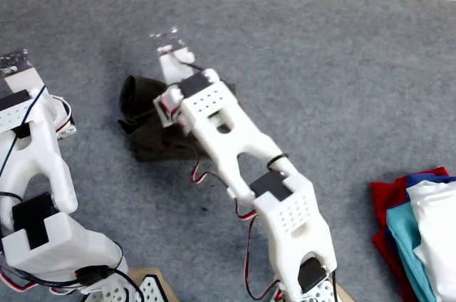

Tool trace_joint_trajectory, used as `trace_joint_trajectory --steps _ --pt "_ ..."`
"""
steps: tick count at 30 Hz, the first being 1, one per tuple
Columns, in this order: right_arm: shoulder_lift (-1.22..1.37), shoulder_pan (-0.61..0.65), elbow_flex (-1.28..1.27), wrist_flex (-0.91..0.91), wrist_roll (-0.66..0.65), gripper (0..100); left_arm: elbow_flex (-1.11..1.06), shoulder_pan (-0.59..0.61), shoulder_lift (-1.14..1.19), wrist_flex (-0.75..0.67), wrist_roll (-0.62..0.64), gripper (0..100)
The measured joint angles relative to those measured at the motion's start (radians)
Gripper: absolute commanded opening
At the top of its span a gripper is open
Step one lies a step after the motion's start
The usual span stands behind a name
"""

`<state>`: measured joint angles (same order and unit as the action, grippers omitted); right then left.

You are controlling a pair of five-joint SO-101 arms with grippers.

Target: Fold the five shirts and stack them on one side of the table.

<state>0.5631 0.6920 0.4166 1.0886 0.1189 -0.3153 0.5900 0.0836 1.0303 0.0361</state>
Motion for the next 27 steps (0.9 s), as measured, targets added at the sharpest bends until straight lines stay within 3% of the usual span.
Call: trace_joint_trajectory --steps 19,27 --pt "-0.026 0.253 -0.002 0.186 0.006 0.8 -0.017 0.0 0.0 -0.021 0.0 4" --pt "-0.161 0.27 0.0 0.226 0.006 0.8 -0.017 0.0 0.0 -0.025 0.0 4"
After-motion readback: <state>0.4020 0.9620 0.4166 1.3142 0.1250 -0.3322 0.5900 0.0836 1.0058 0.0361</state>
